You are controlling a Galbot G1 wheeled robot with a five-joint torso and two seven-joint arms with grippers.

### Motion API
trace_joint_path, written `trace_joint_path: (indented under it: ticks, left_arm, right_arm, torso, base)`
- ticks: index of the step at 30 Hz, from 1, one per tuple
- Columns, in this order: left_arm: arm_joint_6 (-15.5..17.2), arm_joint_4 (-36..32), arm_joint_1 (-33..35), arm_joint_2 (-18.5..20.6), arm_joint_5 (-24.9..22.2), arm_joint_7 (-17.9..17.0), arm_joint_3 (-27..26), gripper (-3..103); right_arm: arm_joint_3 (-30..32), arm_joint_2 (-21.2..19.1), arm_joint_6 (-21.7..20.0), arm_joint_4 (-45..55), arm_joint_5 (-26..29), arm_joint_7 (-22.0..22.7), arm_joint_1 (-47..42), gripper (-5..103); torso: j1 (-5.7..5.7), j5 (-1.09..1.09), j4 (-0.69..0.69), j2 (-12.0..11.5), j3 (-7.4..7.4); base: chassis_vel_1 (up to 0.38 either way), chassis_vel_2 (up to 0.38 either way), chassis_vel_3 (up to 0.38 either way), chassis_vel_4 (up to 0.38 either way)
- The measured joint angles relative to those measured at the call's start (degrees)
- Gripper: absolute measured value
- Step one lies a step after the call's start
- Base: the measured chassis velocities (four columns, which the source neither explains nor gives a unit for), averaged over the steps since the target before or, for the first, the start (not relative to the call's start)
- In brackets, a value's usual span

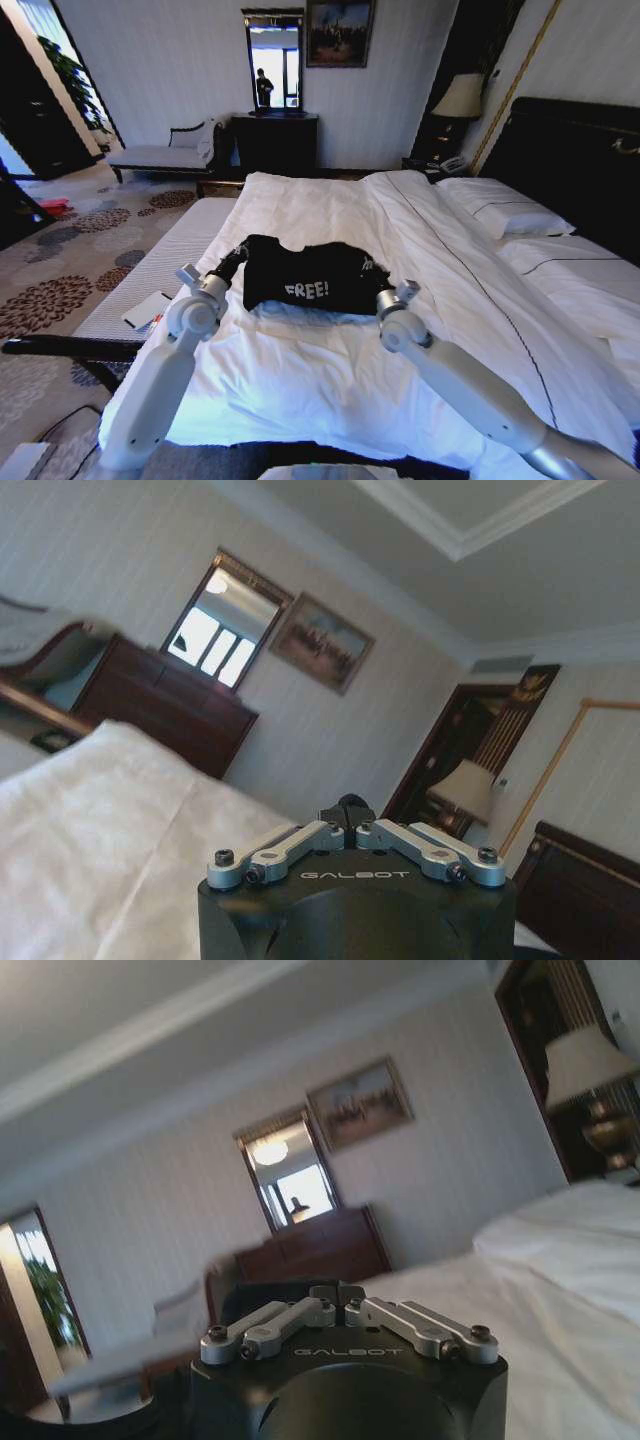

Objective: Fold the clothes on the bed.

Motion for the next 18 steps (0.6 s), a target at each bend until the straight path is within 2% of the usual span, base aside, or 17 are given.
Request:
trace_joint_path:
  ticks: [6, 10, 15, 18]
  left_arm:
    - [-0.9, -4.7, 0.5, 4.6, -2.7, -1.2, -2.3, 0]
    - [-1.2, -9.2, -0.4, 9.2, -6.2, -3.0, -4.2, 0]
    - [-1.2, -13.3, -1.3, 12.9, -9.5, -4.2, -6.7, 0]
    - [-1.1, -16.5, 0.0, 16.9, -12.2, -4.6, -10.5, 0]
  right_arm:
    - [6.1, -2.9, 2.5, 5.0, 2.1, -3.8, -3.2, 0]
    - [13.4, -7.1, 5.6, 11.2, 5.0, -8.9, -7.9, 0]
    - [15.9, -10.0, 8.1, 15.4, 8.0, -12.1, -8.4, 0]
    - [17.8, -12.4, 8.9, 19.1, 10.7, -12.9, -8.1, 0]
  torso:
    - [0.0, 0.0, 0.02, 0.0, 0.0]
    - [0.0, 0.0, -0.04, 0.0, 0.0]
    - [0.0, 0.02, -0.01, 0.0, 0.0]
    - [0.01, 0.0, 0.01, 0.0, 0.0]
  base:
    - [0.0, 0.0, 0.0, 0.0]
    - [0.0, 0.0, 0.0, 0.0]
    - [0.0, 0.0, 0.0, 0.0]
    - [0.0, 0.0, 0.0, 0.0]
